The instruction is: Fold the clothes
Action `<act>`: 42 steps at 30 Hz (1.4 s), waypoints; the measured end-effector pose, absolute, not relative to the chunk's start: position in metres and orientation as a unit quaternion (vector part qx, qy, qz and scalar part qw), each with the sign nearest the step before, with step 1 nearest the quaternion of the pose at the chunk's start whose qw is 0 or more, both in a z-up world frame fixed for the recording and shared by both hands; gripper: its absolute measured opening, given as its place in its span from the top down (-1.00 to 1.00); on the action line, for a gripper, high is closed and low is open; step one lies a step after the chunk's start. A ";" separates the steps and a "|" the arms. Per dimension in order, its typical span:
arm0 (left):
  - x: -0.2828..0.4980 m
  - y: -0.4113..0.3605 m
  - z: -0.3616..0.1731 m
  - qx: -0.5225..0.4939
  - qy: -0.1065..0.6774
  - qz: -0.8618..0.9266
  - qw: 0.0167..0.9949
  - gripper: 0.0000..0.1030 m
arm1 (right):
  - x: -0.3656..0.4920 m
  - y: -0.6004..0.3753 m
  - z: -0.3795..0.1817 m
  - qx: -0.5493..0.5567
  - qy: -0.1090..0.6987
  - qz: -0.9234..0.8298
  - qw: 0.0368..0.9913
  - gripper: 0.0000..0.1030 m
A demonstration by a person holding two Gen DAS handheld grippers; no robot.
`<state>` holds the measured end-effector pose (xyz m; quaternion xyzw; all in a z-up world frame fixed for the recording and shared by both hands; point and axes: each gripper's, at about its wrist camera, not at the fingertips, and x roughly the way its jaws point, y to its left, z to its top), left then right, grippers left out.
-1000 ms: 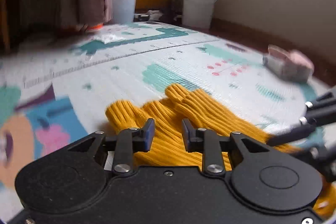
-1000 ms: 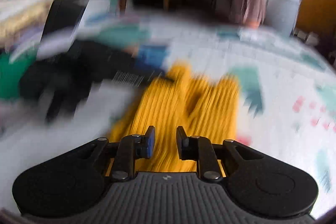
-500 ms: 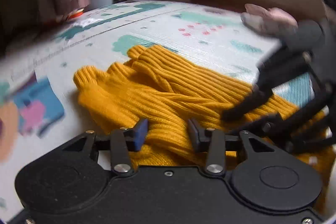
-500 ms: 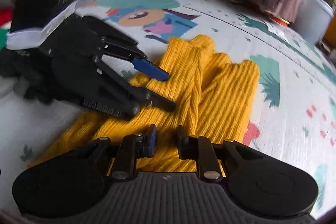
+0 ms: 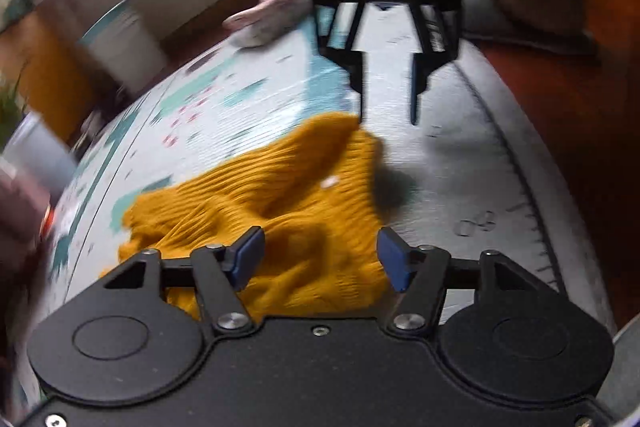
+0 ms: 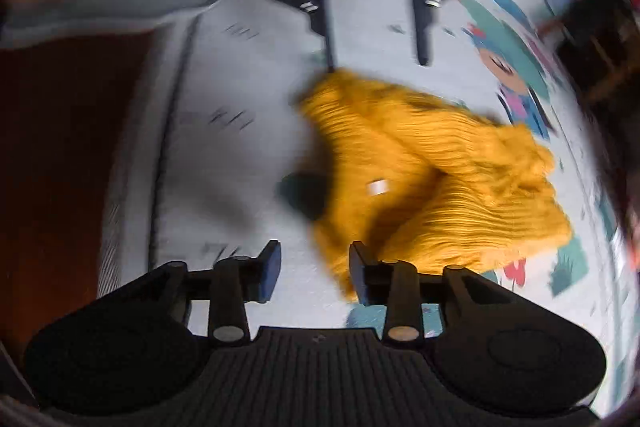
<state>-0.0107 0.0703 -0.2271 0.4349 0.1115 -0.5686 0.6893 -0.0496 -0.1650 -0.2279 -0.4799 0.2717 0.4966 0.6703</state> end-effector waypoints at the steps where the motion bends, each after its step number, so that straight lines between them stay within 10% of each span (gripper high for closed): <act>1: -0.014 0.068 -0.231 0.447 0.106 -0.573 0.679 -0.22 | -0.057 -0.165 -0.233 -0.492 0.261 0.493 0.668 0.15; 8: -0.011 0.052 -0.230 0.472 0.076 -0.611 0.631 -0.35 | -0.052 -0.146 -0.248 -0.499 0.220 0.479 0.688 -0.10; 14: 0.008 0.042 -0.242 0.468 0.143 -0.626 0.608 -0.45 | -0.018 -0.148 -0.231 -0.431 0.300 0.485 0.699 0.65; 42: -0.010 0.043 -0.254 0.627 -0.023 -0.611 0.483 -0.66 | 0.047 -0.189 -0.186 -0.139 0.407 0.481 0.764 0.68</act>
